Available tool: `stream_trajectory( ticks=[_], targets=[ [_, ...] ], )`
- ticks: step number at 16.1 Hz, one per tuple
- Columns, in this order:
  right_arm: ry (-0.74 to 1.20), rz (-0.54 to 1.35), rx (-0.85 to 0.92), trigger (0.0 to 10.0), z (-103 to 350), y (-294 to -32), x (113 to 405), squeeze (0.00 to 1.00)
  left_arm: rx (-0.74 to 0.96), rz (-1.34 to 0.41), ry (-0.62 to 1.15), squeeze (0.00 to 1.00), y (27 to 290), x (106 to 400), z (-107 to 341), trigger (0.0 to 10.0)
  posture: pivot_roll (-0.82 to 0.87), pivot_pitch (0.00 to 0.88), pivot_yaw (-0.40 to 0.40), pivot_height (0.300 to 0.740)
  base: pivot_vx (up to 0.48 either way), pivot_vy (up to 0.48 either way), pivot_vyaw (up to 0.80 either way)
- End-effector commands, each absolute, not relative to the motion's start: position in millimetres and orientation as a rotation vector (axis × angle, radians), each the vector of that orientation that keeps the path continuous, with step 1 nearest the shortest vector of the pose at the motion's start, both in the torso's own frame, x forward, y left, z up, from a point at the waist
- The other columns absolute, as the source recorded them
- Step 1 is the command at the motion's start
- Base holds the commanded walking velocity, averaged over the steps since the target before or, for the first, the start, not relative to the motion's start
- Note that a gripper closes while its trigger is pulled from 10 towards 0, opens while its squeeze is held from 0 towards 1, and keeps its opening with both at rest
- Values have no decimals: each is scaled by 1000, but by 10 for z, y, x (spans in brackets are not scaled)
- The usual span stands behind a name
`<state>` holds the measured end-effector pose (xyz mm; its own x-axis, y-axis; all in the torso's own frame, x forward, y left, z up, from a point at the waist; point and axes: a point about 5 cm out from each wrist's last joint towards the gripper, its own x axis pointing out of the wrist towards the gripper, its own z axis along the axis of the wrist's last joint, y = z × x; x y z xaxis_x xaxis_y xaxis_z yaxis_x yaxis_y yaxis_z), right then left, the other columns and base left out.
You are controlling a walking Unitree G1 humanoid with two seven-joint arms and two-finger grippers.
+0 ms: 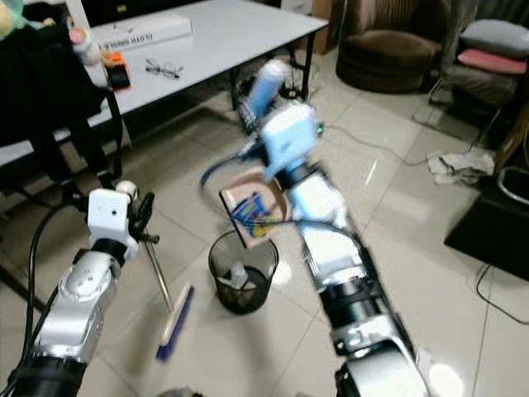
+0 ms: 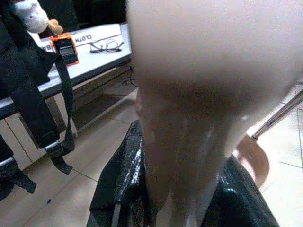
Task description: Sweep floor
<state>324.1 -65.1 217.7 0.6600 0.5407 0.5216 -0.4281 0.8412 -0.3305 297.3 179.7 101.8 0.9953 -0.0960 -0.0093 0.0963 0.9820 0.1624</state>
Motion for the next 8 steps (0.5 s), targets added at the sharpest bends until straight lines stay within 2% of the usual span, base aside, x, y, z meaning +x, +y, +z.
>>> stream_trajectory(
  ticks=[1, 3, 8],
  targets=[
    [-693, 608, -231, 10000, 2171, -581, 3183, 0, 186, -110, -31, 0, 1775, 2993, 1078, 10000, -40, 0, 9, 740, 0, 0, 0],
    [-672, 719, -310, 10000, 2001, -446, 3100, 0, 186, -113, -29, 0, 1771, 2988, 1074, 10000, -42, 0, 8, 740, 0, 0, 0],
    [-776, 702, -383, 10000, 2072, -473, 3057, 0, 192, -118, -27, 0, 1760, 2976, 1067, 10000, -40, 0, 7, 740, 0, 0, 0]
  ],
)
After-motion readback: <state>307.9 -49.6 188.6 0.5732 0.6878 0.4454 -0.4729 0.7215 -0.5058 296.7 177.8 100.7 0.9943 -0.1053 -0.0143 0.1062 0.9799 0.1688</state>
